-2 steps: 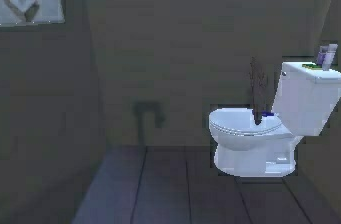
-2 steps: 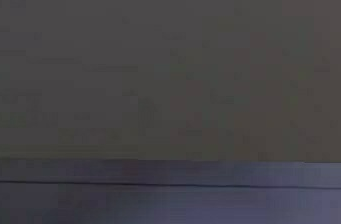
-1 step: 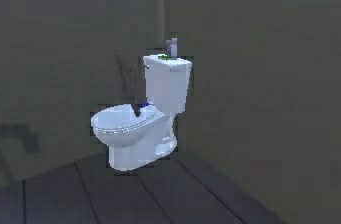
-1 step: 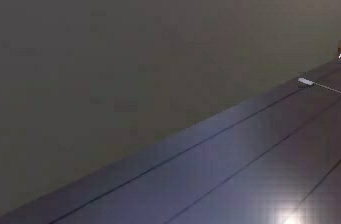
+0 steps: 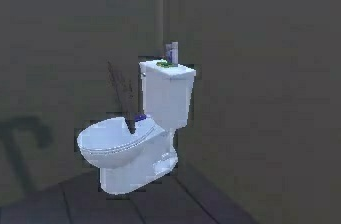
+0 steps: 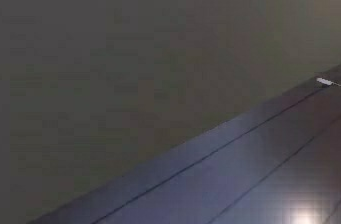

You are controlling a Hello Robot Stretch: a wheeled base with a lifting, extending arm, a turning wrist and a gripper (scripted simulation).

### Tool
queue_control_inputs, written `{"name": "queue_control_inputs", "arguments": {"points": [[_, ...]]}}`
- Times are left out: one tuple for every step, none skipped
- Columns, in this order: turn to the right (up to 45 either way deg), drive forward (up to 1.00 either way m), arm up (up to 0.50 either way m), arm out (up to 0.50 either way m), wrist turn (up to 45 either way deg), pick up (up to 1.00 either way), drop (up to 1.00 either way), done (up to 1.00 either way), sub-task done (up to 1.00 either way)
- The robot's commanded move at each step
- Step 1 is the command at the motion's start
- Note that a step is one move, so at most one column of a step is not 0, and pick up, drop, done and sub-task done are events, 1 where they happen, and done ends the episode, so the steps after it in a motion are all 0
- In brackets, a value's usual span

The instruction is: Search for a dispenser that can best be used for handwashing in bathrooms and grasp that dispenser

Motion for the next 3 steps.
{"name": "queue_control_inputs", "arguments": {"points": [[-45.0, 0.0, 0.0, 0.0, 0.0, 0.0, 0.0, 0.0, 0.0], [-42.0, 0.0, 0.0, 0.0, 0.0, 0.0, 0.0, 0.0, 0.0], [0.0, 0.45, 0.0, 0.0, 0.0, 0.0, 0.0, 0.0, 0.0]]}}
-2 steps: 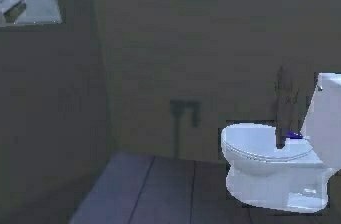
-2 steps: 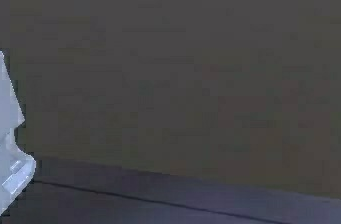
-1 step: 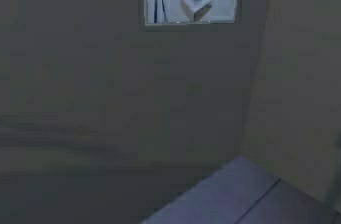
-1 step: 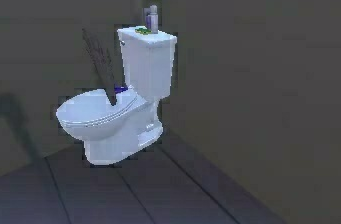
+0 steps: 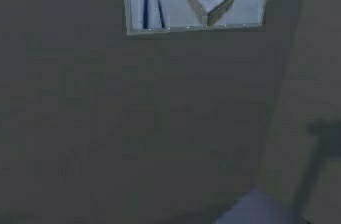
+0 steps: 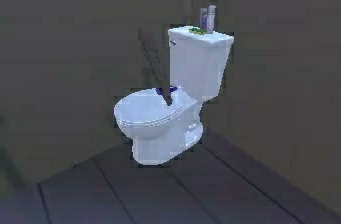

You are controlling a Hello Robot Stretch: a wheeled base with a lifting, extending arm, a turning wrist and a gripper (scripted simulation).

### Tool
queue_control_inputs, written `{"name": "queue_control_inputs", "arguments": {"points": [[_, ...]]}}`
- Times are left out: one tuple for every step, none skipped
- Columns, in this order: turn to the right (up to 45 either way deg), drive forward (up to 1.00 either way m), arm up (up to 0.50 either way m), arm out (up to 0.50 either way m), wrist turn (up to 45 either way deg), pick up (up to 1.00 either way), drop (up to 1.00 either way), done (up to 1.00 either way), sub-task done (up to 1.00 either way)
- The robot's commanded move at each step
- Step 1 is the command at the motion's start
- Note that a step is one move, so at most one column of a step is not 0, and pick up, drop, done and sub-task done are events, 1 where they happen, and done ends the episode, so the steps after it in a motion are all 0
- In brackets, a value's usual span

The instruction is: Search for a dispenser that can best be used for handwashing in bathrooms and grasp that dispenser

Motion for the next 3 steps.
{"name": "queue_control_inputs", "arguments": {"points": [[45.0, 0.0, 0.0, 0.0, 0.0, 0.0, 0.0, 0.0, 0.0], [45.0, 0.0, 0.0, 0.0, 0.0, 0.0, 0.0, 0.0, 0.0], [45.0, 0.0, 0.0, 0.0, 0.0, 0.0, 0.0, 0.0, 0.0]]}}
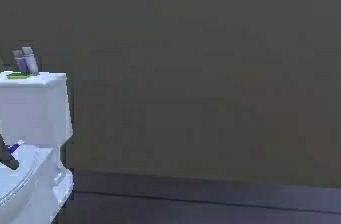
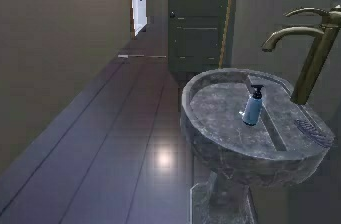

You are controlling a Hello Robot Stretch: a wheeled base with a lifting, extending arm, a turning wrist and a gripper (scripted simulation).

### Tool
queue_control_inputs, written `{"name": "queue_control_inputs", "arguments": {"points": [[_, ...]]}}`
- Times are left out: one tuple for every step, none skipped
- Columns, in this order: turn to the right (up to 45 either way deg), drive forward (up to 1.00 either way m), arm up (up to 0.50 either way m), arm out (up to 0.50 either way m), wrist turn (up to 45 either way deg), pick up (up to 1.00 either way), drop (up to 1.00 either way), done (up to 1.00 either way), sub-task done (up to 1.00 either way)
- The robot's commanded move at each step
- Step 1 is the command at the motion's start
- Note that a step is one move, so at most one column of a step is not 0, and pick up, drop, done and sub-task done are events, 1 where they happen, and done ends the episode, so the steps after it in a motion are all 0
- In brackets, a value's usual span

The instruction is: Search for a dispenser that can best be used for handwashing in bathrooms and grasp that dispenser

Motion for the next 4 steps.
{"name": "queue_control_inputs", "arguments": {"points": [[21.0, 0.0, 0.0, 0.0, 0.0, 0.0, 0.0, 0.0, 0.0], [0.0, 0.0, 0.5, 0.0, 0.0, 0.0, 0.0, 0.0, 0.0], [0.0, 0.0, 0.38, 0.0, 0.0, 0.0, 0.0, 0.0, 0.0], [0.0, 0.0, 0.0, 0.5, 0.0, 0.0, 0.0, 0.0, 0.0]]}}
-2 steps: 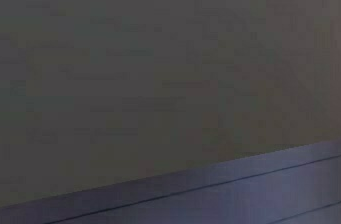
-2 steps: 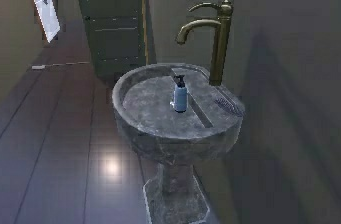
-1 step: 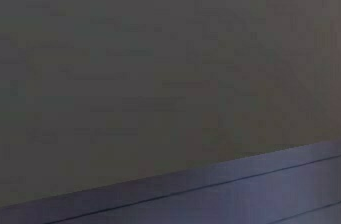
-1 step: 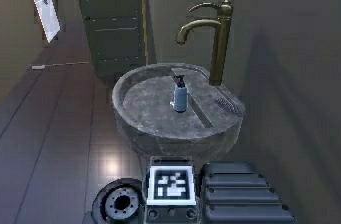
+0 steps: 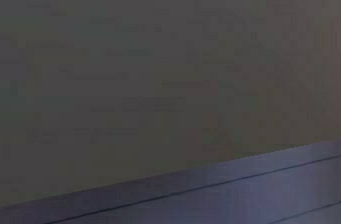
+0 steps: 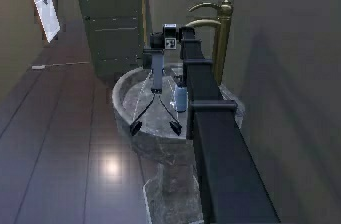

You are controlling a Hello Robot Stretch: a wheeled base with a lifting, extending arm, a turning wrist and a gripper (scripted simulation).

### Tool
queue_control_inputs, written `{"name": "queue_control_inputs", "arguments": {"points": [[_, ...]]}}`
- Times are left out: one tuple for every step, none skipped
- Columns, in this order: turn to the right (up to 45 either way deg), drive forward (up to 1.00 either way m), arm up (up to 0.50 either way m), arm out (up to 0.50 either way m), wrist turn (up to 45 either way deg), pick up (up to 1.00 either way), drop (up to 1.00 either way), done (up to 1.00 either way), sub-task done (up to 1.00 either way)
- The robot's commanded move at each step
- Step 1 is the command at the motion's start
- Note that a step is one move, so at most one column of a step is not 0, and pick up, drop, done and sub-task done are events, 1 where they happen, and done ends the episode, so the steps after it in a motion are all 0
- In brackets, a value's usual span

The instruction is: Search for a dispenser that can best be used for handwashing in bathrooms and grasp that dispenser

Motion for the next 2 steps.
{"name": "queue_control_inputs", "arguments": {"points": [[0.0, 0.0, 0.0, 0.0, 45.0, 0.0, 0.0, 0.0, 0.0], [0.0, 0.0, 0.0, 0.0, 45.0, 0.0, 0.0, 0.0, 0.0]]}}
